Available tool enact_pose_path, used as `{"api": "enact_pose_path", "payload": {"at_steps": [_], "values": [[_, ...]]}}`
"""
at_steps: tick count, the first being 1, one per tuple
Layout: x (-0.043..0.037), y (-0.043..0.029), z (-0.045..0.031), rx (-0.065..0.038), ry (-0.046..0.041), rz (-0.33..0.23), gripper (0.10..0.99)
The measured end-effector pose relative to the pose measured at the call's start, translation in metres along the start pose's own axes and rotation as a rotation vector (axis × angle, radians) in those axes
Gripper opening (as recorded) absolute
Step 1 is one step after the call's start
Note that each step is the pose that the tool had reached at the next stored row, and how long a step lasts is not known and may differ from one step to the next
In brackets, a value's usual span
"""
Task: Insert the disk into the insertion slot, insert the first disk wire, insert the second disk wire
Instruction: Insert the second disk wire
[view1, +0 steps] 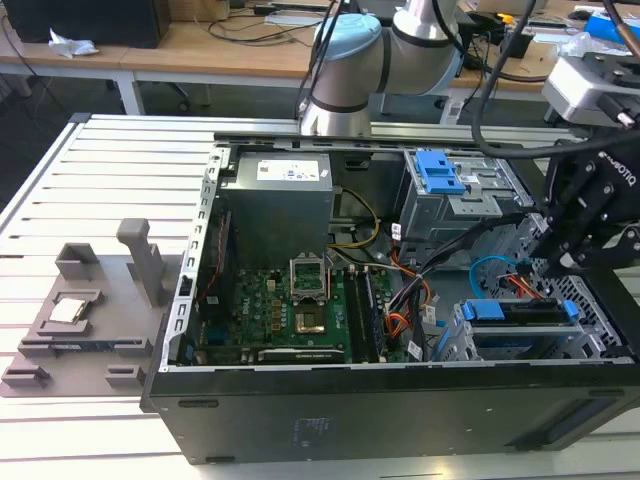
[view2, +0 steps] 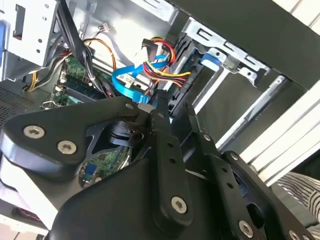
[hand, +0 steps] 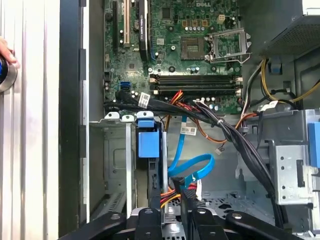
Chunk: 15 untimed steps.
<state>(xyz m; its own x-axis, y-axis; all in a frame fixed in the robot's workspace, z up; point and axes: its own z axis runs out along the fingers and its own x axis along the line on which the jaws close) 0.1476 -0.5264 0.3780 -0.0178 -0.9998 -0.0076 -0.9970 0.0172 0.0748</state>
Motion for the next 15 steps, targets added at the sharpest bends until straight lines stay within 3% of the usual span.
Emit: {"api": "enact_pose_path", "payload": {"at_steps": [7, 15], "values": [[-0.0118, 0.0043, 0.0039, 0.0, 0.0031, -0.042, 0.302], [-0.0125, 0.0087, 0.0087, -0.001, 0.013, -0.174, 0.302]]}}
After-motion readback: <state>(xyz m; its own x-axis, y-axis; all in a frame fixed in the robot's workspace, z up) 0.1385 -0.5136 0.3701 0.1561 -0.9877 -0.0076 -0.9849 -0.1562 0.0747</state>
